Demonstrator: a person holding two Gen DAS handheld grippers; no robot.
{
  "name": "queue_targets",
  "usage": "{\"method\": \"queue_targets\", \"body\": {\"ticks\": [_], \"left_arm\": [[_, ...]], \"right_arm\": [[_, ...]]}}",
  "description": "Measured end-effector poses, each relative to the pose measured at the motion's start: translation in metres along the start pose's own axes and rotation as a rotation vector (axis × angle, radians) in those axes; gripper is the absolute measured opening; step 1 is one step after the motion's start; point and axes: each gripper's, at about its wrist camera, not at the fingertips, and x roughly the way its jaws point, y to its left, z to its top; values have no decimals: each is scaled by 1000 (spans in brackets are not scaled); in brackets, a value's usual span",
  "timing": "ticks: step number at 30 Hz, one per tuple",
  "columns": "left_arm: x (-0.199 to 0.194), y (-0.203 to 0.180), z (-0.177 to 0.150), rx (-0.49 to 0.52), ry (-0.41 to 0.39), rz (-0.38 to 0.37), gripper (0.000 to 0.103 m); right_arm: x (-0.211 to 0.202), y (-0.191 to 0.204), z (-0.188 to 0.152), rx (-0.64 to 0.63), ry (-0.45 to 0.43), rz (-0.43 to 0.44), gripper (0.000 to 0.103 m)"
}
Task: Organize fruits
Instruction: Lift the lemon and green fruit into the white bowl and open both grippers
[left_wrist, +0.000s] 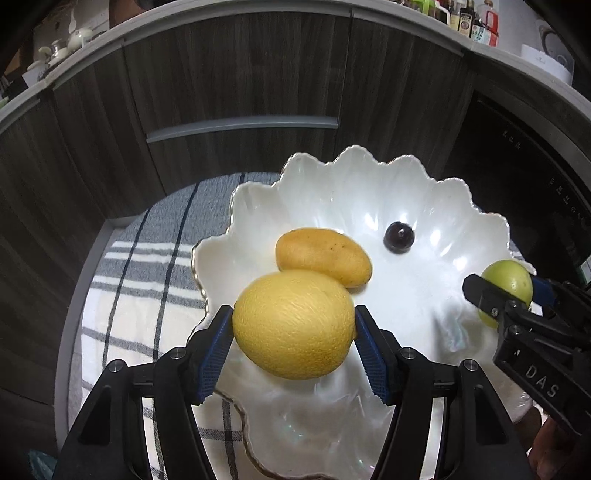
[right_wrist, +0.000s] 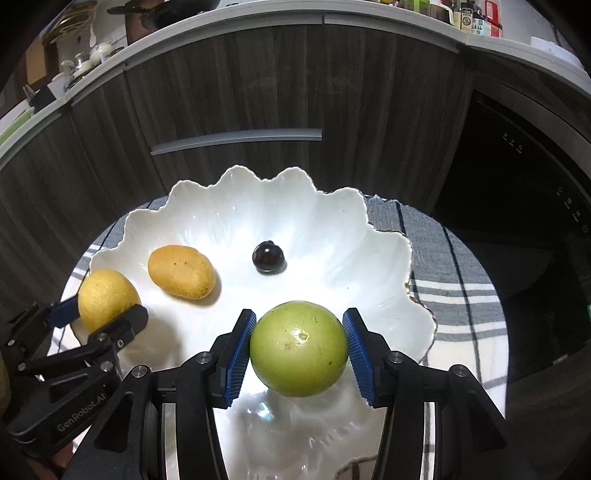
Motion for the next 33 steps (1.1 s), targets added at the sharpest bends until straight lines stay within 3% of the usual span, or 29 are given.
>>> {"method": "queue_targets", "body": {"ticks": [1, 4, 8, 23, 33], "left_arm": [[-2, 0, 0, 5, -9, 13, 72], [-9, 0, 2, 3, -24, 5, 85], [-25, -1, 4, -1, -49, 33, 92], [-107, -15, -25, 20, -136, 13, 93], [-138, -19, -58, 36, -148, 15, 94]], "right_arm": [[1, 1, 0, -3, 2, -5, 52], [-6, 1, 1, -7, -28, -41, 77], [-21, -4, 3, 19, -60, -90, 84], [-106, -15, -21, 42, -144, -132, 84], [-146, -13, -56, 50, -162, -133, 84]]}}
